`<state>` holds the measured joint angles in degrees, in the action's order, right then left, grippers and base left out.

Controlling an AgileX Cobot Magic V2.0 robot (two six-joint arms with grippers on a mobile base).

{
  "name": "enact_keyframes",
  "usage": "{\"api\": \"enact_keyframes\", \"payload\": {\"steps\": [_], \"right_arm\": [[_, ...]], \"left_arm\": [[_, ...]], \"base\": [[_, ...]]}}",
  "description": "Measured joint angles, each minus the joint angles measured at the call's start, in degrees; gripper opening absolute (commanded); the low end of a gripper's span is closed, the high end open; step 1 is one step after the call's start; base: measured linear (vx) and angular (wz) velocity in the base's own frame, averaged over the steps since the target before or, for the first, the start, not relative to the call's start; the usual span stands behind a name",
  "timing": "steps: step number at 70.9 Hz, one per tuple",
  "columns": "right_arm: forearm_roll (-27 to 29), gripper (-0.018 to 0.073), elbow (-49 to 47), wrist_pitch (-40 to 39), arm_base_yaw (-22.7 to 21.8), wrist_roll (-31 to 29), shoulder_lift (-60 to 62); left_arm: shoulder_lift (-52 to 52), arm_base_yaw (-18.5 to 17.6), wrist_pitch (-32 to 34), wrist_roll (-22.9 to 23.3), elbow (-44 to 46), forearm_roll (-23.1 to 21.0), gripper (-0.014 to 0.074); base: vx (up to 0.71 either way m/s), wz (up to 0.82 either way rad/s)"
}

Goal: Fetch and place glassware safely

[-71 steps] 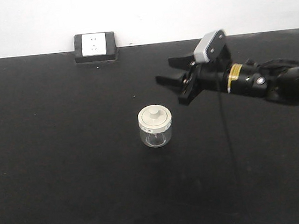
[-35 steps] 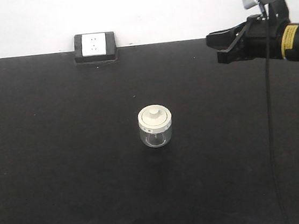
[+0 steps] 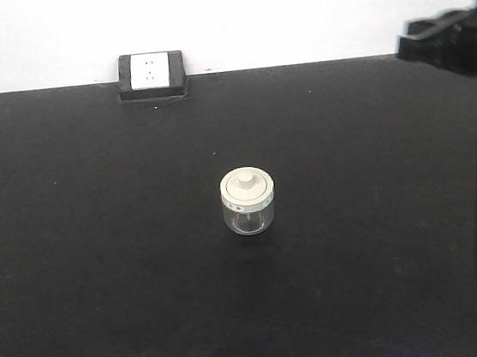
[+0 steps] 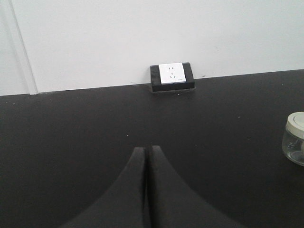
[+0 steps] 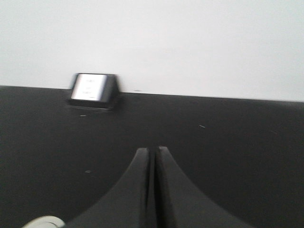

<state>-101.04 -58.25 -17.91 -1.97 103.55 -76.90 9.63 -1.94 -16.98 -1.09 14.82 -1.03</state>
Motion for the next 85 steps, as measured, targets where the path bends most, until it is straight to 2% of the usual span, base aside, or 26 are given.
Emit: {"api": "enact_keyframes", "payload": {"steps": [18, 32, 51, 70, 85], "right_arm": [[0.3, -0.0003, 13.9, 6.7, 0.0, -0.5, 13.2], [0.4, -0.0003, 23.7, 7.1, 0.0, -3.1, 24.4], [0.4, -0.0003, 35.5, 7.1, 0.0, -3.3, 42.2], [0.4, -0.0003, 42.5, 7.1, 0.0, -3.3, 56.6], [0.4, -0.0003, 44.5, 7.1, 0.0, -3.3, 60.8]], "left_arm": [[0.0, 0.0, 0.0, 0.0, 0.0, 0.0, -0.0007], [0.0, 0.0, 0.0, 0.0, 0.0, 0.0, -0.0007], [0.0, 0.0, 0.0, 0.0, 0.0, 0.0, -0.0007], [0.0, 0.0, 0.0, 0.0, 0.0, 0.0, -0.0007], [0.0, 0.0, 0.0, 0.0, 0.0, 0.0, -0.0007]], "base": [[0.00, 0.00], [0.00, 0.00], [0.00, 0.00], [0.00, 0.00], [0.00, 0.00]]}}
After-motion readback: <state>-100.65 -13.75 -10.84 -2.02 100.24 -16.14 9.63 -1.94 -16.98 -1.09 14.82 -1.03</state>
